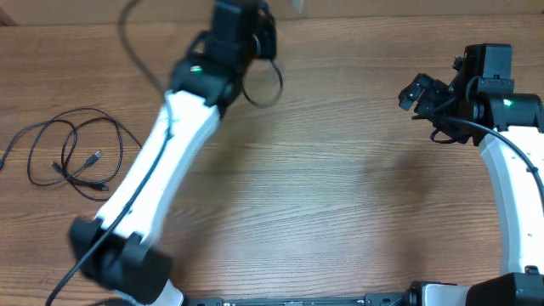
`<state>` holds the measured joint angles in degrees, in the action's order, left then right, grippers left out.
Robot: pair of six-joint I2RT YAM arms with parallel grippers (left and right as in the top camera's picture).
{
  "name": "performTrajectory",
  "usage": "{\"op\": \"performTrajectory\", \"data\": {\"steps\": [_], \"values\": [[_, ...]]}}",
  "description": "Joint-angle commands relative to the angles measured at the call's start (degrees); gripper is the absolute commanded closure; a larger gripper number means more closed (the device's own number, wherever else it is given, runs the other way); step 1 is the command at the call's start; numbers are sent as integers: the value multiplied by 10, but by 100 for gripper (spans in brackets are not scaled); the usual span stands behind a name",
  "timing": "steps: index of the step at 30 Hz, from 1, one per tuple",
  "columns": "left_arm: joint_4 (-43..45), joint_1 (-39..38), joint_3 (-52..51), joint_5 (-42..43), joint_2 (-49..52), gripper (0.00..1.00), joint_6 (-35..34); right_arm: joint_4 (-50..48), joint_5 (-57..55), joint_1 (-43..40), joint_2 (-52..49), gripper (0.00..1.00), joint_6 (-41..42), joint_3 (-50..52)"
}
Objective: Untangle cables
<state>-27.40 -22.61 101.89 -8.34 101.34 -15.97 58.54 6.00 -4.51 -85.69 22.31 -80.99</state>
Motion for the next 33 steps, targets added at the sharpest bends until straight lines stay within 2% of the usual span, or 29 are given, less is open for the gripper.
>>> {"op": "performTrajectory", "data": {"steps": [1, 5, 9, 11, 12, 16, 19, 22, 25, 28, 31, 33], "values": [[13, 73, 11, -6, -32, 96, 58, -1, 0, -2, 4, 0, 2, 0], [14, 172, 11, -6, -35, 96, 116, -1, 0, -2, 4, 0, 2, 0], [-58, 284, 11, -6, -24, 96, 143, -1, 0, -2, 4, 0, 2, 0], [-82, 315, 10, -3, -9, 96, 157, -1, 0, -2, 4, 0, 2, 0], [-101, 341, 10, 30, 12, 96, 187, -1, 0, -2, 4, 0, 2, 0], [-110, 391, 10, 101, 69, 96, 215, -1, 0, -2, 4, 0, 2, 0], [-132, 407, 10, 92, 70, 96, 232, -1, 0, -2, 4, 0, 2, 0], [-191, 418, 6, 18, 71, 96, 181, -1, 0, -2, 4, 0, 2, 0], [-250, 428, 5, -17, 71, 96, 146, -1, 0, -2, 4, 0, 2, 0], [-348, 437, 4, -74, 71, 96, 47, -1, 0, -2, 4, 0, 2, 0], [-361, 451, -49, -103, 71, 96, 26, -1, 0, -2, 4, 0, 2, 0], [-330, 461, -99, -104, 71, 94, 26, -1, 0, -2, 4, 0, 2, 0]]}}
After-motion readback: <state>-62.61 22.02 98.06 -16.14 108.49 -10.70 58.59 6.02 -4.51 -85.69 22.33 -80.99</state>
